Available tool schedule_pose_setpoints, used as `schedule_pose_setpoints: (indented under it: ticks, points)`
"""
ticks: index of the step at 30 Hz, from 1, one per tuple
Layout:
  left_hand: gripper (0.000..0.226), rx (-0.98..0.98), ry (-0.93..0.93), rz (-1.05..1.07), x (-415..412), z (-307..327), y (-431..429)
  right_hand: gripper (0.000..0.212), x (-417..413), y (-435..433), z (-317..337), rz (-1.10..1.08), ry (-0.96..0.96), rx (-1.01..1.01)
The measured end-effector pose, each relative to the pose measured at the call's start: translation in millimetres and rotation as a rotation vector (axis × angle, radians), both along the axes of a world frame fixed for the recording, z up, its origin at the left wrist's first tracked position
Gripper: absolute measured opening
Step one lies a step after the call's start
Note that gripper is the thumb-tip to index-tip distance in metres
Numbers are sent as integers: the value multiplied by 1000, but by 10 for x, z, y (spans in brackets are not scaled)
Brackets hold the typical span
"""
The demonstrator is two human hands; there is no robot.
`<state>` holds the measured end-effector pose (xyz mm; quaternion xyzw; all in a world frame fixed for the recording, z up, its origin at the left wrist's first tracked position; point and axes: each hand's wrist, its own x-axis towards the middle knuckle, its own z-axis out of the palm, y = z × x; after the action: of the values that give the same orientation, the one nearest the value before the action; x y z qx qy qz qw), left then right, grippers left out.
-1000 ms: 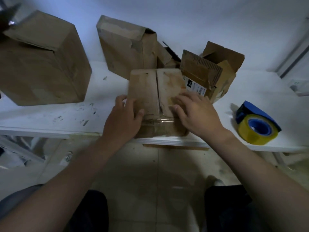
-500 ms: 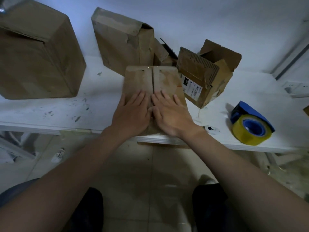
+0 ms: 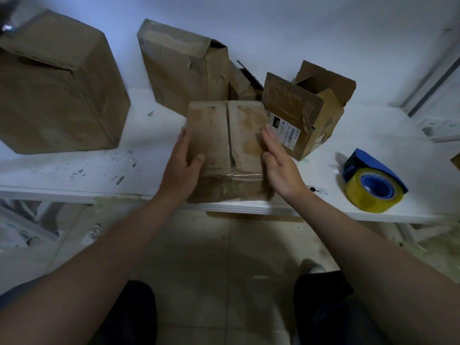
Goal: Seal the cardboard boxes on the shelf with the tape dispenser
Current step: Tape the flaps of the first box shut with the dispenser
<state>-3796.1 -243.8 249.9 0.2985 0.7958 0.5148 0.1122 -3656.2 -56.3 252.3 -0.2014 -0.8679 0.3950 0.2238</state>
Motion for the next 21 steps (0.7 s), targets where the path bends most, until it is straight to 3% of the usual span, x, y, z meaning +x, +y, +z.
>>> schedule_pose_setpoints:
  ticks: [4, 7, 9, 12, 14, 18, 21]
  points:
    - [56, 172, -254, 44, 71, 19, 3, 50, -4, -61, -20, -101, 131, -469]
    - [55, 102, -233, -5, 43, 34, -16, 52, -2, -29, -21, -106, 28, -479]
    - [57, -126, -78, -49, -14, 50, -71, 57, 47, 34, 16, -47, -134, -387]
    - [58, -418, 374, -130, -115, 106, -130, 62, 154, 150, 87, 69, -314, 177]
    - [62, -456, 523, -215, -112, 182, -87, 59, 103, 168, 189, 137, -259, 461]
    - [106, -645, 509, -260, 13, 264, 115, 56, -190, 77, 328, 214, -297, 338]
    - [131, -778, 490, -231, 32, 257, 194, 69, -283, 27, 290, 202, -399, 340]
